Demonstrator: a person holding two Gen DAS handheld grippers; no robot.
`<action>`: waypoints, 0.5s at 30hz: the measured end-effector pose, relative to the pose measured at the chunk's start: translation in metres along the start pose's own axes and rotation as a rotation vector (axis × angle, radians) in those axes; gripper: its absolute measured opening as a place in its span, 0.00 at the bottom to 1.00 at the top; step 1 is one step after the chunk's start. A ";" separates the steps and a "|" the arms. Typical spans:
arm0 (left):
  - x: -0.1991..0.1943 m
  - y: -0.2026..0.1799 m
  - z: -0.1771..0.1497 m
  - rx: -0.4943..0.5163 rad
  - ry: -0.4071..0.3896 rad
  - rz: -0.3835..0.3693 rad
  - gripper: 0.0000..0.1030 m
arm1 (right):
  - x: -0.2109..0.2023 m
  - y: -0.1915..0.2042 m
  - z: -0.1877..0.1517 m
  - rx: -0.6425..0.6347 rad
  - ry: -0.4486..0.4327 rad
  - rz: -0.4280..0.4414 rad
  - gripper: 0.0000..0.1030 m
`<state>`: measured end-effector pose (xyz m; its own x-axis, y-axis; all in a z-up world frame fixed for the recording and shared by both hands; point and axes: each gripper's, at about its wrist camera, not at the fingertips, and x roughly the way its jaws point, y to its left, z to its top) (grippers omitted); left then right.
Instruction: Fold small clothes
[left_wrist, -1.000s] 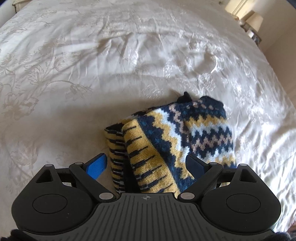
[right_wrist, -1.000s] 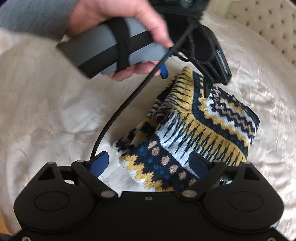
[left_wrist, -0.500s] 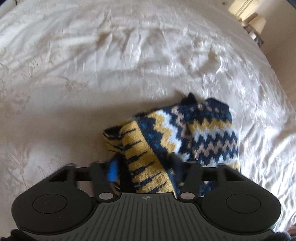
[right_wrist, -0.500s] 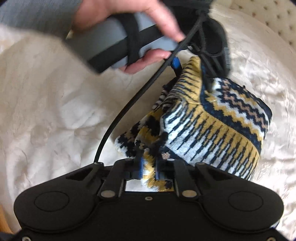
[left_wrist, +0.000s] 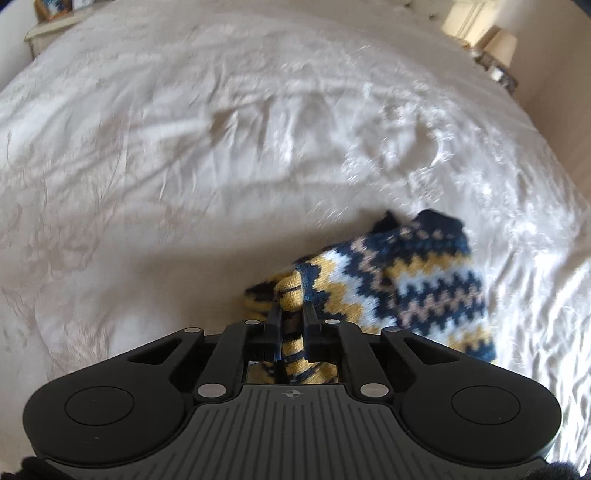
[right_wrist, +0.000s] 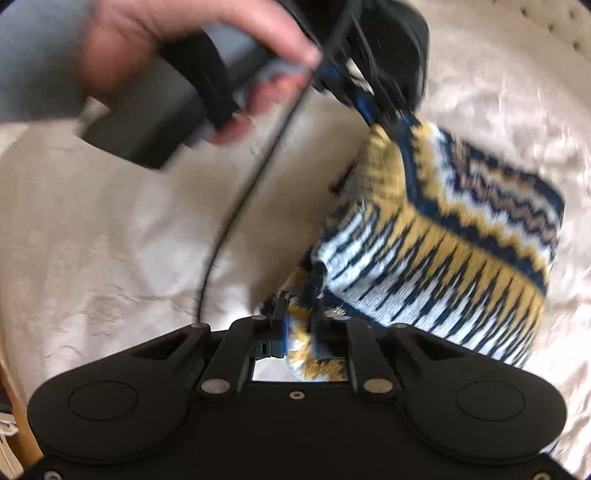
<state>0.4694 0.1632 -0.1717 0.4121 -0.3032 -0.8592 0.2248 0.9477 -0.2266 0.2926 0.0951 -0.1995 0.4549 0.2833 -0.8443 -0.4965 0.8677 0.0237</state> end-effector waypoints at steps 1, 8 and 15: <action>0.004 0.002 -0.002 -0.012 0.015 0.006 0.15 | 0.008 -0.002 -0.003 0.011 0.030 0.008 0.27; -0.019 0.002 0.001 -0.007 -0.029 0.063 0.27 | -0.047 -0.029 -0.016 0.075 -0.122 0.111 0.62; -0.040 -0.036 0.009 0.065 -0.104 0.022 0.31 | -0.083 -0.087 -0.016 0.243 -0.256 -0.005 0.68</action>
<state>0.4527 0.1399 -0.1253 0.5058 -0.2944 -0.8109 0.2700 0.9468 -0.1753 0.2861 -0.0104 -0.1398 0.6424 0.3455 -0.6840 -0.3173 0.9324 0.1730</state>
